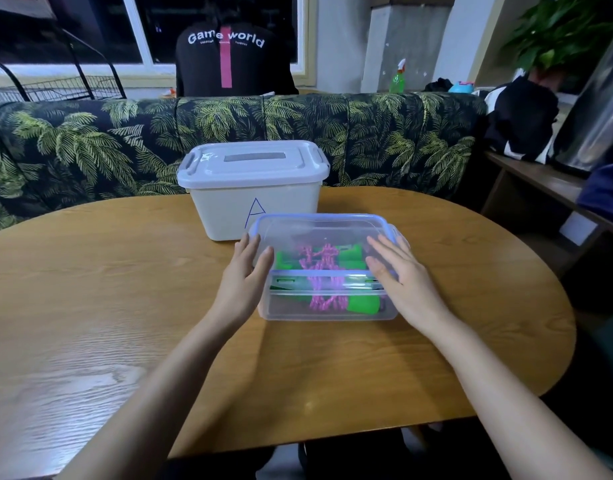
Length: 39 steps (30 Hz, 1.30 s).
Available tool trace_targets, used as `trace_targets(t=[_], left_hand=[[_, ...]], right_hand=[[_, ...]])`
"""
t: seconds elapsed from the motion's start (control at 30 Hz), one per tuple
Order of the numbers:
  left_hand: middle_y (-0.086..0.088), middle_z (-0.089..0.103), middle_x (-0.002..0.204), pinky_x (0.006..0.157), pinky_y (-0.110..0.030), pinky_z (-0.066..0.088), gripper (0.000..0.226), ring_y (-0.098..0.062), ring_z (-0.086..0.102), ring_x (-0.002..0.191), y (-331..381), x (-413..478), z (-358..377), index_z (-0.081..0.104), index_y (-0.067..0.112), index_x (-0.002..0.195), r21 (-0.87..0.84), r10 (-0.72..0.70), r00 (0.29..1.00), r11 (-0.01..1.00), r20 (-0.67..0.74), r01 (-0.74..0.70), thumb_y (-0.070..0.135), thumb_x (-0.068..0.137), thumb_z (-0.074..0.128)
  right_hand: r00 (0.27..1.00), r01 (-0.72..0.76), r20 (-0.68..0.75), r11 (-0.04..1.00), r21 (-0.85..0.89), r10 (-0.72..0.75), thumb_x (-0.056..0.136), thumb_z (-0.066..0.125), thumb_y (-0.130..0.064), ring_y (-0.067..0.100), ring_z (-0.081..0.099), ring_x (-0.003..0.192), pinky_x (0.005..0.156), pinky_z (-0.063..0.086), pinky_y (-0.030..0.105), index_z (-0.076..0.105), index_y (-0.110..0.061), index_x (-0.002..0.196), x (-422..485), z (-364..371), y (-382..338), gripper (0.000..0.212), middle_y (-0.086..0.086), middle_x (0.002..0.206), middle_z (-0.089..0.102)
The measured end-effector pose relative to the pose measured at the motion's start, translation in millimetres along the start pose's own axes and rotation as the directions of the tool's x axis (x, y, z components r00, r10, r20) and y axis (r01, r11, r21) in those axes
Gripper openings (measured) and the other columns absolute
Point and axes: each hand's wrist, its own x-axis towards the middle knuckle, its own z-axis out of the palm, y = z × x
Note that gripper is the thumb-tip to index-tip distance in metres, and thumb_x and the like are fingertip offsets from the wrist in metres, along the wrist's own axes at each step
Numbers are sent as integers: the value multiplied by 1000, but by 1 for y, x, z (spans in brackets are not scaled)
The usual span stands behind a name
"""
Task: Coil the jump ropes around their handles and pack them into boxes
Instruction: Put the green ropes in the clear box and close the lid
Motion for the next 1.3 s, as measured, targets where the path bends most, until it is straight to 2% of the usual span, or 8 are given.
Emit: trace_targets(t=[0.23,0.4,0.53,0.67,1.03,1.17,1.23,1.3], left_hand=[[14,30,144,89,-5,18,48,3,29,133,8,1,3,40,10,149,58,37,999,998,17,-38,32,105,42],[-1,9,166,123,-40,15,61,-15,3,153,-9,-11,7,24,15,156,128,11,1000,992,26,-14,37,103,45],[3,9,165,125,-44,6,63,-11,-2,152,-19,-16,6,26,22,155,200,207,978,959,0,-203,52,101,40],[5,20,162,124,-39,-1,65,-10,6,152,-27,-21,1,35,24,152,398,472,871,779,136,-485,61,99,31],[2,41,153,123,-41,14,58,-18,27,148,-36,-29,2,50,18,144,454,540,819,691,194,-563,53,100,40],[3,44,150,120,-39,21,55,-15,35,144,-26,-22,-1,52,17,142,278,458,889,855,-9,-438,50,99,44],[1,39,154,120,-36,23,54,-14,33,144,-18,-11,-1,44,15,148,122,253,957,964,-139,-237,43,101,46],[3,35,156,117,-32,27,59,-8,34,141,-10,0,-2,32,16,154,-137,-40,993,990,-116,24,42,103,47]], right_hand=[[1000,-18,-21,1000,6,19,101,47,-39,4,-2,151,111,6,22,46,-29,145,0,-5,-2,45,-6,161,27],[999,27,-18,997,-78,-29,96,45,-48,1,-8,150,110,2,15,45,-30,146,-13,-1,4,54,-11,161,22],[987,131,-60,961,-243,-150,96,32,-64,2,-8,150,122,-7,38,41,-32,148,-18,1,15,62,-16,161,17],[949,259,-99,919,-297,-299,95,36,-63,3,10,151,124,1,41,49,-28,145,-27,2,26,62,-17,156,33],[879,346,-185,856,-385,-439,95,47,-48,10,39,141,120,25,48,56,-21,139,-43,6,40,52,-11,145,50],[950,177,-262,984,12,-168,96,48,-56,4,18,149,121,18,40,36,-40,148,-41,5,32,56,-19,160,25],[963,-35,-246,959,282,108,96,40,-59,1,17,147,121,18,36,21,-39,154,-32,5,22,64,-16,163,15],[950,-138,-198,891,432,243,99,36,-52,0,25,141,118,23,29,16,-31,157,-21,8,16,65,-11,161,21]])
